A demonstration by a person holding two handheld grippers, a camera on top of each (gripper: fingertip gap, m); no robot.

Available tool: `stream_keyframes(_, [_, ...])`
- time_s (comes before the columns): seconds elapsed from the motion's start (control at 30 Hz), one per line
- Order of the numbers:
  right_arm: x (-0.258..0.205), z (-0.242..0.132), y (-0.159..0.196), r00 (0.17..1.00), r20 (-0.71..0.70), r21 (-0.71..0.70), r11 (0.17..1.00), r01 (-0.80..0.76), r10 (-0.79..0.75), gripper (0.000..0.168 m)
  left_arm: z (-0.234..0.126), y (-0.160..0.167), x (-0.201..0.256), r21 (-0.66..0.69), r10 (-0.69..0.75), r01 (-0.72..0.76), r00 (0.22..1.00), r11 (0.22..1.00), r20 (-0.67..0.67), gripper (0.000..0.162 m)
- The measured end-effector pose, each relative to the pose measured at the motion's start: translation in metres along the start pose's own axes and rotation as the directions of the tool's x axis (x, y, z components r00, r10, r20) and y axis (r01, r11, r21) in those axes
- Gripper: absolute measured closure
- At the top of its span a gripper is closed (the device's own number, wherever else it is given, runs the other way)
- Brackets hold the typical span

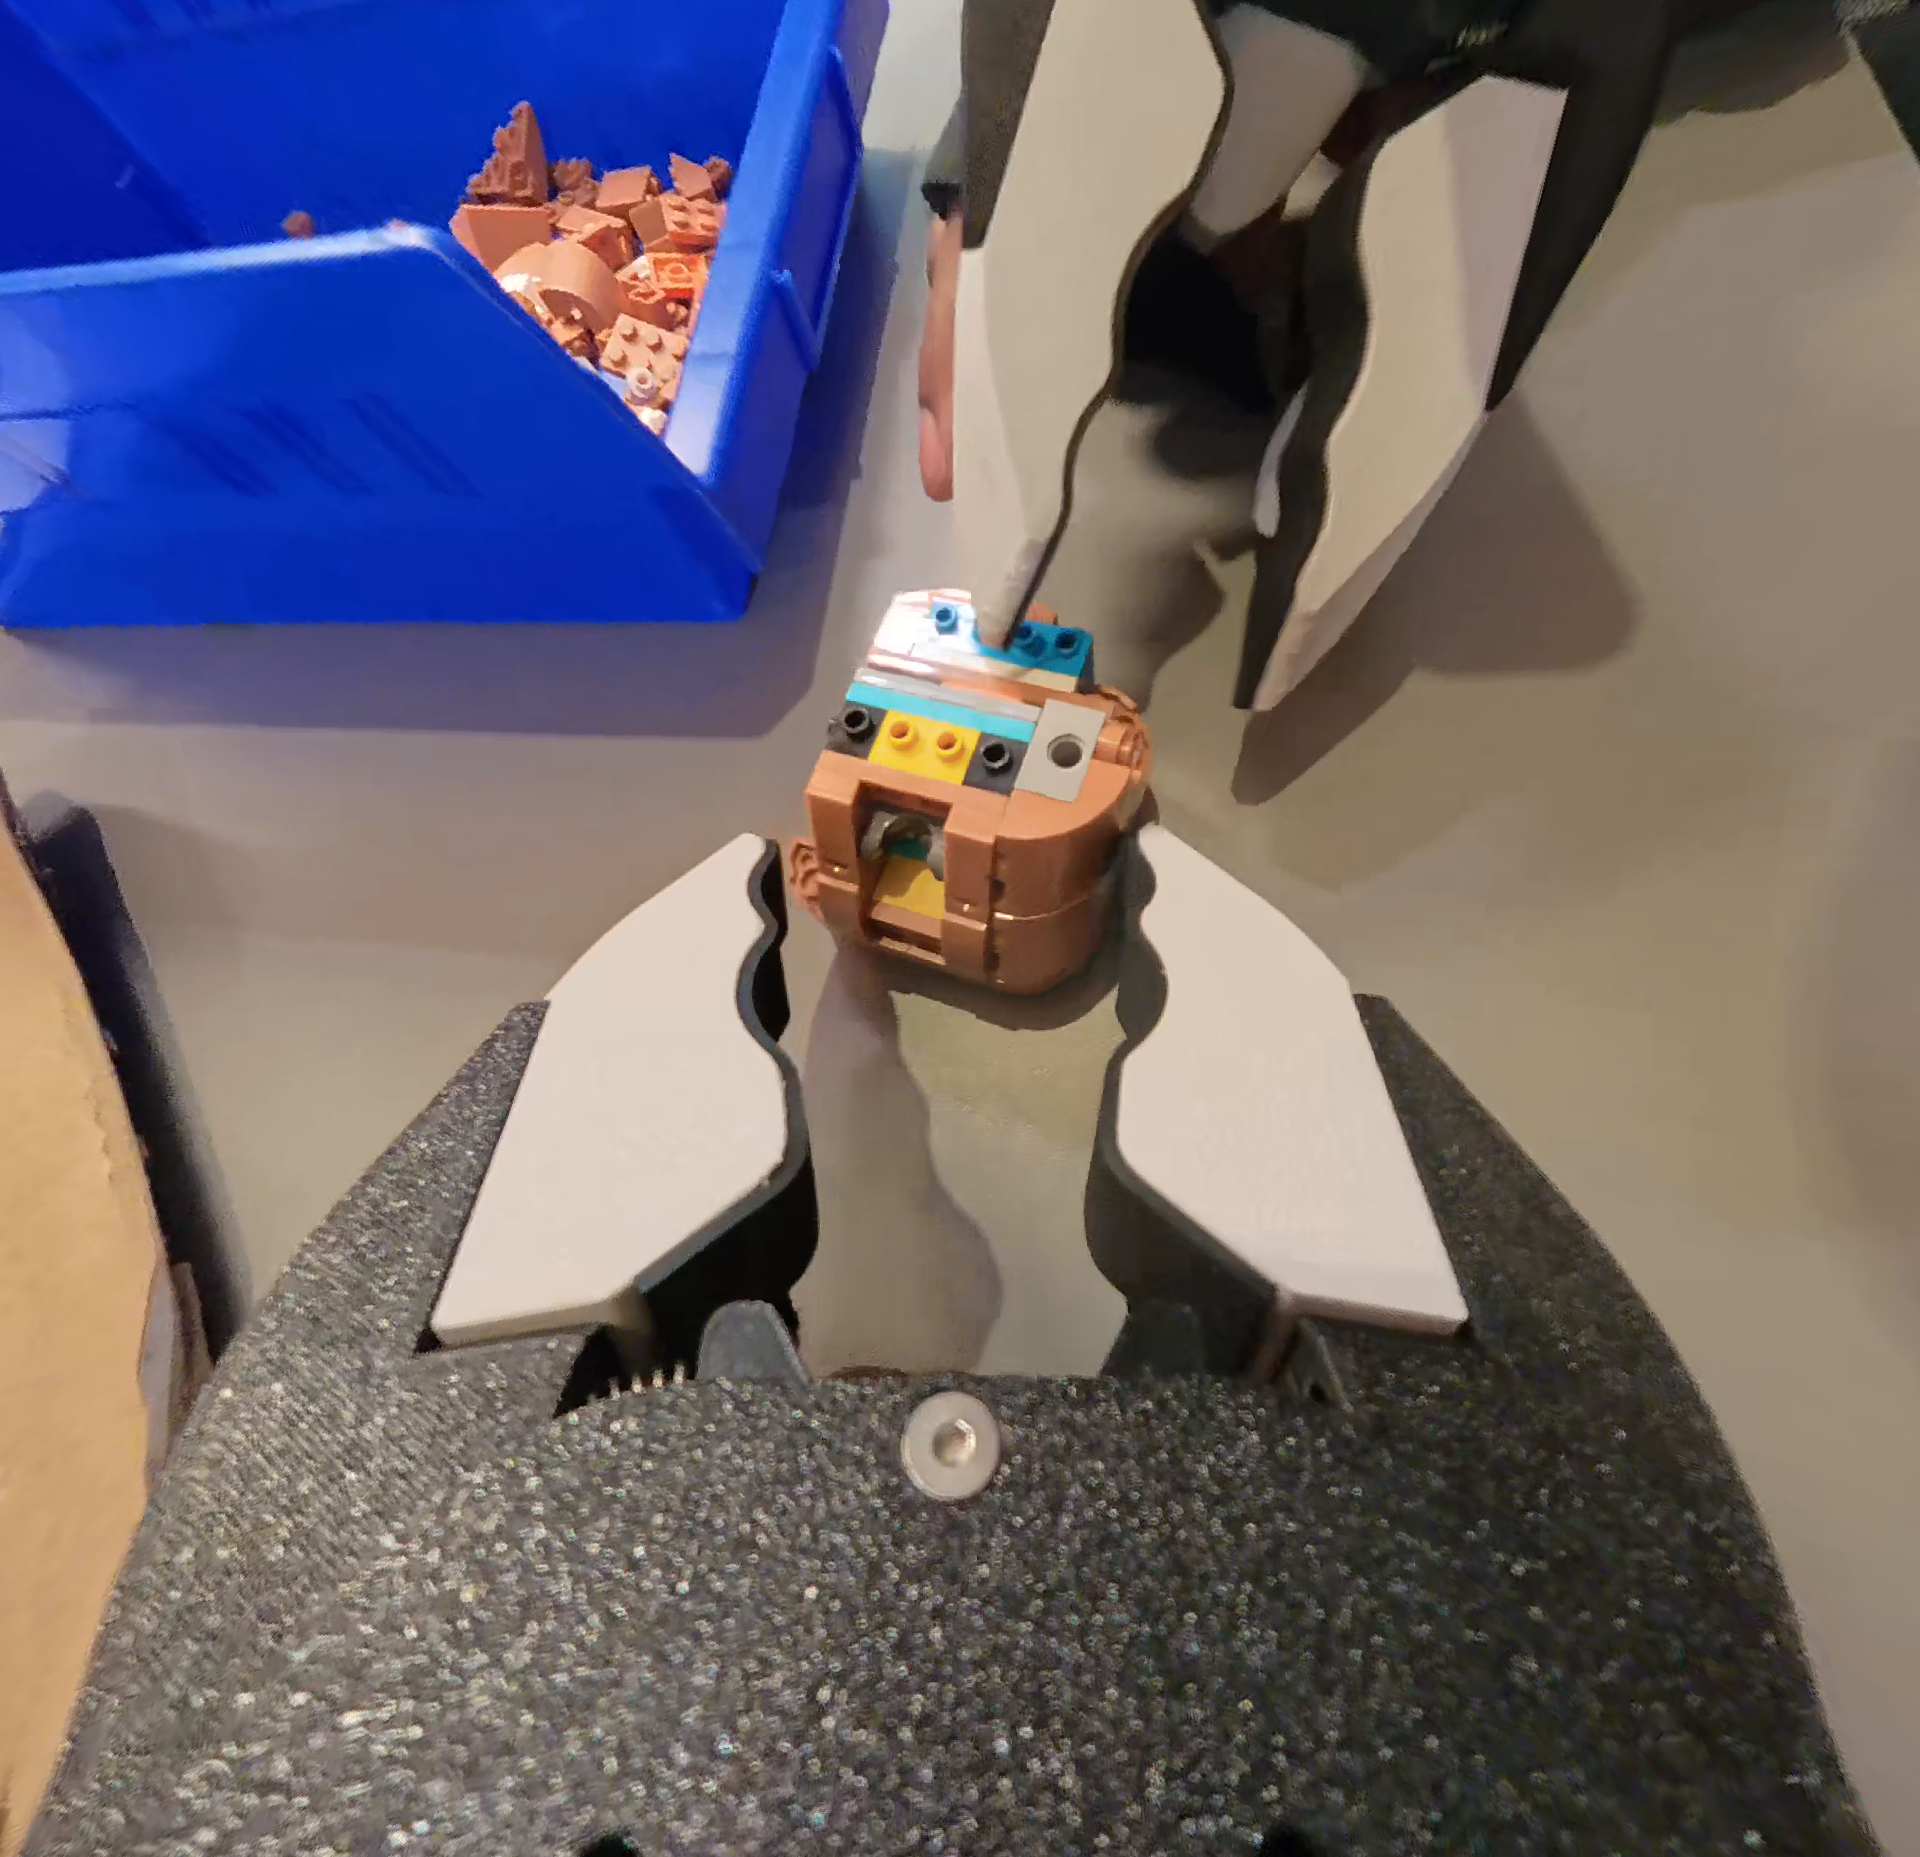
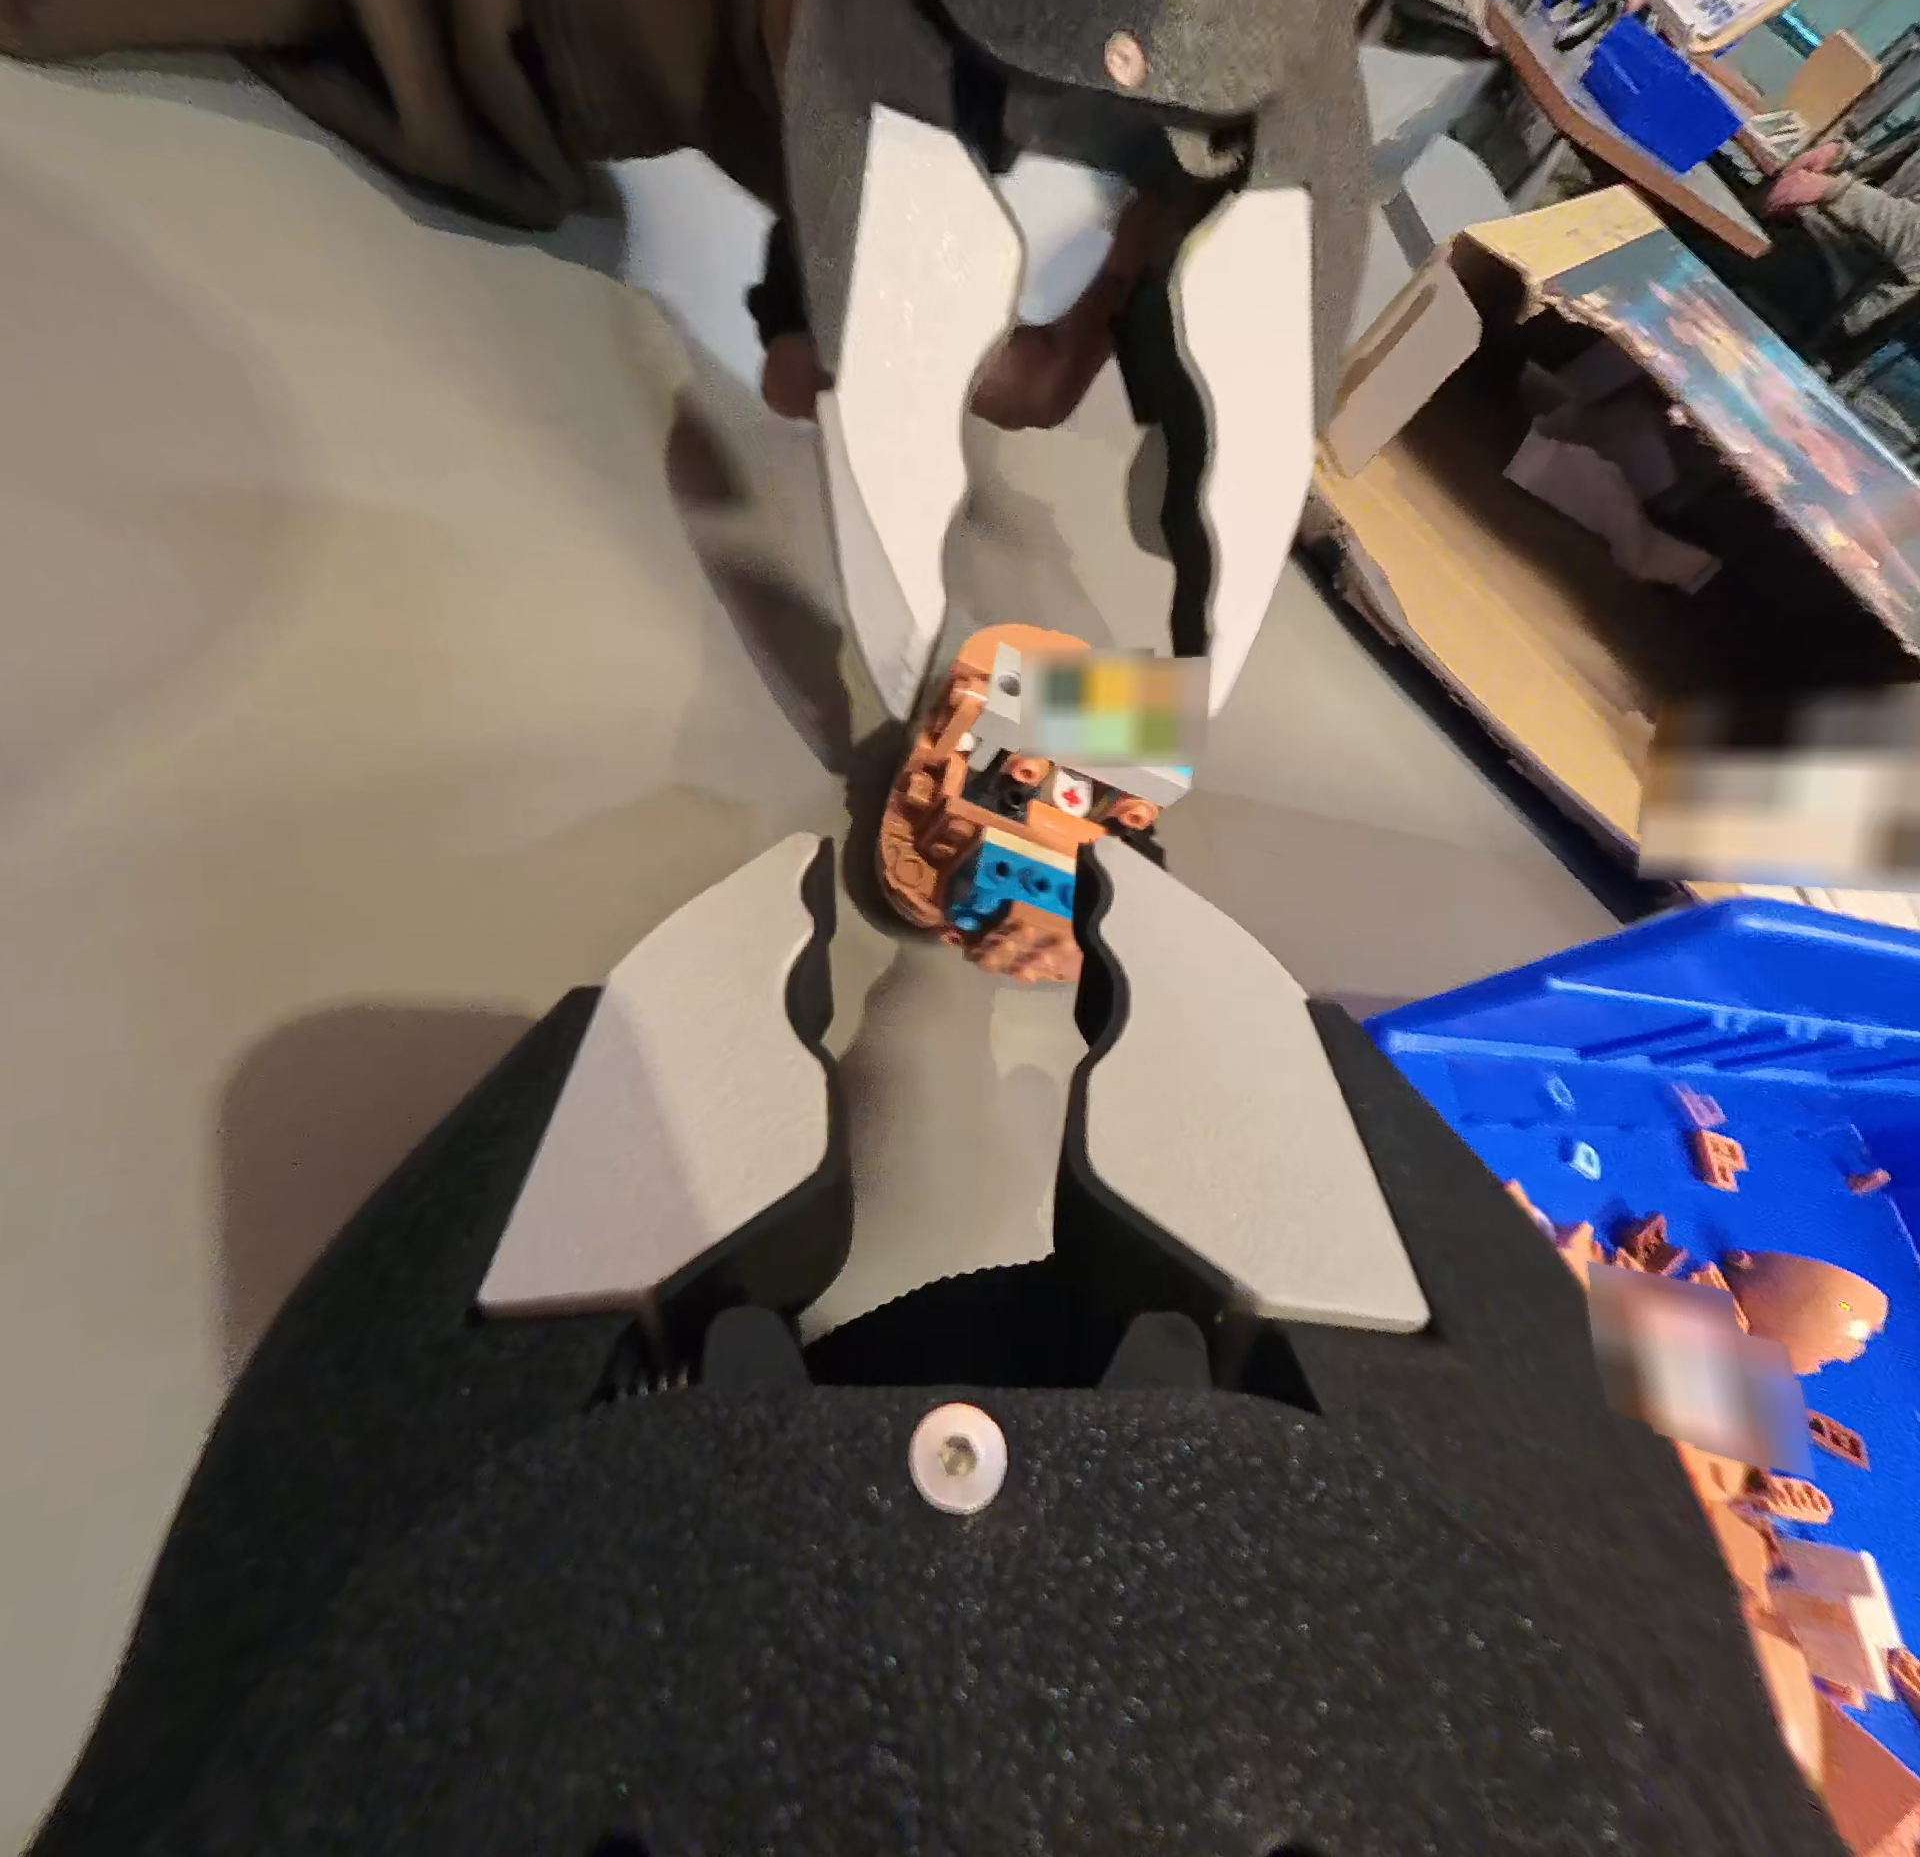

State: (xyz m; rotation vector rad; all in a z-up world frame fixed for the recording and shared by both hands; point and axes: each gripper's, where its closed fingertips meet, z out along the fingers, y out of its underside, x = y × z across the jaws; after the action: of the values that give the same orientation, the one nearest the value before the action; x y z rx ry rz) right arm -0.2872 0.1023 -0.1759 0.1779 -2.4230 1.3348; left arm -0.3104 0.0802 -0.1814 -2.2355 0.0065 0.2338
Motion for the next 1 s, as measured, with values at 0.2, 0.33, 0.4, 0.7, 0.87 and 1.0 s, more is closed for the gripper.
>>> stream_keyframes(0.2, [0.019,0.001,0.014,0.985,-0.036,-0.044,0.985,-0.168,0.167,0.118,-0.008,-0.017,0.005,0.040,-0.045,0.046,0.999,0.998,-0.009,0.099])
stream_keyframes(0.33, [0.013,0.006,0.019,0.987,-0.015,-0.098,0.982,-0.160,0.159,0.110,0.005,-0.018,0.001,-0.013,-0.114,0.115,0.992,0.993,0.055,0.099])
stream_keyframes(0.4, [0.010,0.006,0.019,0.992,-0.017,-0.104,0.987,-0.123,0.122,0.110,0.008,-0.013,-0.001,-0.049,-0.143,0.146,0.987,0.988,0.067,0.096])
stream_keyframes(0.7, [0.001,0.001,0.013,0.991,0.054,-0.064,0.991,-0.117,0.121,0.116,-0.001,-0.005,0.000,-0.050,-0.096,0.098,0.995,0.994,0.030,0.102])
stream_keyframes(0.87, [-0.008,-0.002,0.011,0.990,0.109,-0.054,0.995,-0.088,0.093,0.127,-0.011,0.002,-0.002,-0.075,-0.011,0.014,0.999,0.997,0.040,0.117])
stream_keyframes(1.0, [-0.015,-0.001,0.011,0.990,0.130,-0.060,0.997,-0.050,0.057,0.131,-0.016,0.005,-0.005,-0.086,0.060,-0.053,0.995,0.995,0.074,0.125])
